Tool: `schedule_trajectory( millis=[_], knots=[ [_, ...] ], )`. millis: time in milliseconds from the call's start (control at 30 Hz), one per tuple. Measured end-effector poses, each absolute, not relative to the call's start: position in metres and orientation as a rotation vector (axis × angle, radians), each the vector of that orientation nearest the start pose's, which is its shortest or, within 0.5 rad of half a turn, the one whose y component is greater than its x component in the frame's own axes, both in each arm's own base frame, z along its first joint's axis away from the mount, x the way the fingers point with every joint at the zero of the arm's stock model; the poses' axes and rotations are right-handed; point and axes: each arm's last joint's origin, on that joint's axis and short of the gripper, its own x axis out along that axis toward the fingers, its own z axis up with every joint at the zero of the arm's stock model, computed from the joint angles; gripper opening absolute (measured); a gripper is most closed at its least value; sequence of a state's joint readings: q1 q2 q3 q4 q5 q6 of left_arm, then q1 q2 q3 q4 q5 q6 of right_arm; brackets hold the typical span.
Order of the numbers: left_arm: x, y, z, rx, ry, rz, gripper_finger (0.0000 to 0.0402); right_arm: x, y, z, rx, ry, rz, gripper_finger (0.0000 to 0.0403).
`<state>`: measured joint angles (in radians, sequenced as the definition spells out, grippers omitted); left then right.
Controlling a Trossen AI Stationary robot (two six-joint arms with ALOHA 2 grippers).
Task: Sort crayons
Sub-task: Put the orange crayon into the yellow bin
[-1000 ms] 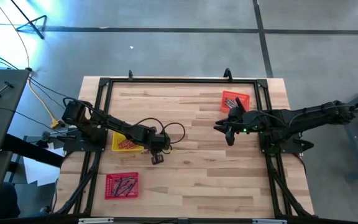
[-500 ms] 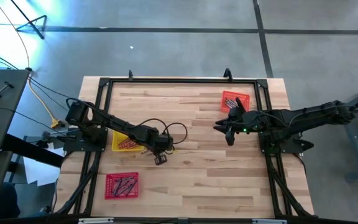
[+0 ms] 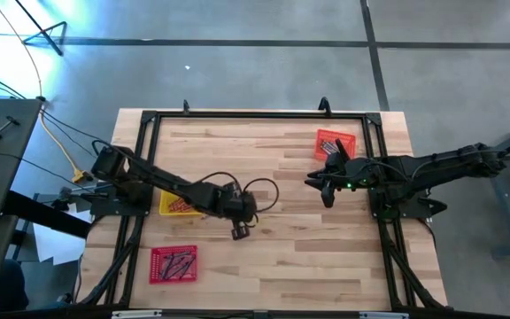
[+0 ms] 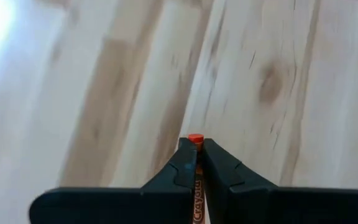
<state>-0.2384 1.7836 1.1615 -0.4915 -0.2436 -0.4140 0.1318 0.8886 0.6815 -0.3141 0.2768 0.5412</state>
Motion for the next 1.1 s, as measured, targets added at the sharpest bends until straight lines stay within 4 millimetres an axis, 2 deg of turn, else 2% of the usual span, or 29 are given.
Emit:
schedule_trajectory(
  millis=[200, 300, 433, 667, 867, 1000, 1100],
  knots=[
    [0.351, -0.094, 0.206, 0.014, 0.933, 0.280, 0.0003, 0.187, 0.017, 0.268, 0.421, 0.467, -0.278, 0.0119],
    [0.348, -0.103, 0.221, 0.060, 0.864, 0.317, 0.0003, 0.187, 0.017, 0.268, 0.419, 0.475, -0.280, 0.0119],
    [0.333, -0.111, 0.242, 0.104, 0.791, 0.374, 0.0003, 0.187, 0.017, 0.267, 0.417, 0.483, -0.283, 0.0119],
    [0.287, -0.114, 0.286, 0.102, 0.705, 0.492, 0.0003, 0.186, 0.017, 0.266, 0.414, 0.491, -0.285, 0.0119],
    [0.236, -0.108, 0.310, 0.093, 0.646, 0.668, 0.0003, 0.186, 0.017, 0.266, 0.414, 0.490, -0.285, 0.0119],
    [0.203, -0.099, 0.309, 0.022, 0.578, 0.789, 0.0003, 0.186, 0.017, 0.266, 0.414, 0.489, -0.285, 0.0119],
    [0.183, -0.091, 0.296, -0.051, 0.548, 0.845, 0.0003, 0.187, 0.017, 0.267, 0.415, 0.485, -0.285, 0.0119]
  ],
)
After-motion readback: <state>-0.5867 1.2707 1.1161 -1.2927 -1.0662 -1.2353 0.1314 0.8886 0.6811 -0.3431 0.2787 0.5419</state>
